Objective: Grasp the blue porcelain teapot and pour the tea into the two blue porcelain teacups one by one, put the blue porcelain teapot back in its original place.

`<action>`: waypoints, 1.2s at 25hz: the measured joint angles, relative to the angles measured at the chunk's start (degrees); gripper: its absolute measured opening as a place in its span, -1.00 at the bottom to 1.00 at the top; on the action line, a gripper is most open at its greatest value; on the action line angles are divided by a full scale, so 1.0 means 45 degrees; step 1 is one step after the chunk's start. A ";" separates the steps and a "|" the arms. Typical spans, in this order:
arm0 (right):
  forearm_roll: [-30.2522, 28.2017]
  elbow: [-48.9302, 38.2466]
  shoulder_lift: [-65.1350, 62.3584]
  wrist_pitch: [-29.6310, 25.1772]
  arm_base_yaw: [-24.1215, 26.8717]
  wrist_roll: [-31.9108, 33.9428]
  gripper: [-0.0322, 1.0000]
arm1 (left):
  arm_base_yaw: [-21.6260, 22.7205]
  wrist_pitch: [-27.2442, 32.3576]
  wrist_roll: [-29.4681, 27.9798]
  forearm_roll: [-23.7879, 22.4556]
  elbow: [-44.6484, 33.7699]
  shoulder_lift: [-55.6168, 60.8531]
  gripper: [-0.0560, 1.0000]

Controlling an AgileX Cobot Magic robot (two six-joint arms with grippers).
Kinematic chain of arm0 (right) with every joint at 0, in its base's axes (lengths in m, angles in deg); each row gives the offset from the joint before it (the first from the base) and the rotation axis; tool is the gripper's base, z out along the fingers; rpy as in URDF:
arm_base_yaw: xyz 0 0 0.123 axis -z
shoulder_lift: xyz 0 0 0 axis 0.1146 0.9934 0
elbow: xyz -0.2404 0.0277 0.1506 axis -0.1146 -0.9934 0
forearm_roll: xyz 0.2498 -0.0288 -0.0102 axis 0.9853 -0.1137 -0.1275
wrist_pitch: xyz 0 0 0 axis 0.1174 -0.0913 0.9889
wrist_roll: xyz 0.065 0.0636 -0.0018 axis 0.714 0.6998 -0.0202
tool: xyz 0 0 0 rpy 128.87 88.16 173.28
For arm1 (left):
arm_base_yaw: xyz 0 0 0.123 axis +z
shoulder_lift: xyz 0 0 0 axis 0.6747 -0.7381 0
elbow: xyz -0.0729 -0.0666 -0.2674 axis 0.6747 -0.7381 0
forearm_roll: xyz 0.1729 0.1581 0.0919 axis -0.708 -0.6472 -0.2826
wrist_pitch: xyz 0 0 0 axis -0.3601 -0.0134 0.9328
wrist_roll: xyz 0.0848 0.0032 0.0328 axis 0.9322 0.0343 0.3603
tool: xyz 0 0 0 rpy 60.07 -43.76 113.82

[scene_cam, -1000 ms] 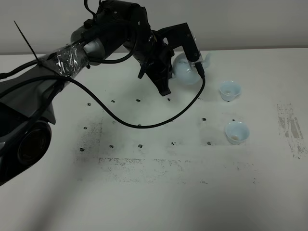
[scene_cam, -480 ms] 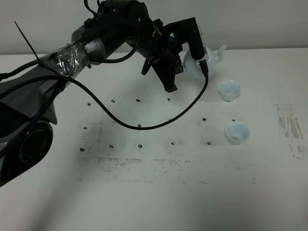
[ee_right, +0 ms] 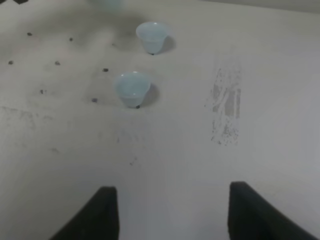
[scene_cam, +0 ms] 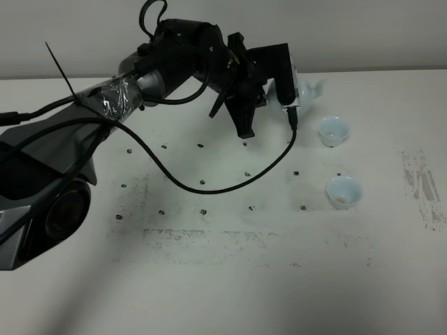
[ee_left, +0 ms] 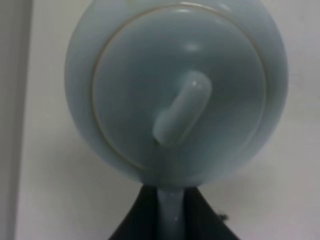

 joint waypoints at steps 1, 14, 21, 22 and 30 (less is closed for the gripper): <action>0.0000 0.0000 0.0000 0.0000 0.0000 0.0000 -0.04 | 0.0000 -0.0255 0.0016 -0.0144 0.0000 -0.0014 -0.77; 0.0000 0.0000 0.0000 0.0000 0.0000 0.0000 -0.04 | -0.0500 -0.1010 -0.0576 -0.0370 0.0000 -0.0718 -0.77; 0.0000 0.0000 0.0000 0.0000 0.0000 0.0000 -0.04 | -0.0514 -0.1847 -0.0753 -0.0959 0.0000 -0.0769 -0.77; 0.0000 0.0000 0.0000 0.0000 0.0000 0.0000 -0.04 | -0.0514 -0.1836 -0.0753 -0.0975 0.0000 -0.0769 -0.77; 0.0000 0.0000 0.0000 0.0000 0.0000 0.0000 -0.04 | -0.0514 -0.1540 0.0306 -0.1007 0.0000 -0.0769 -0.77</action>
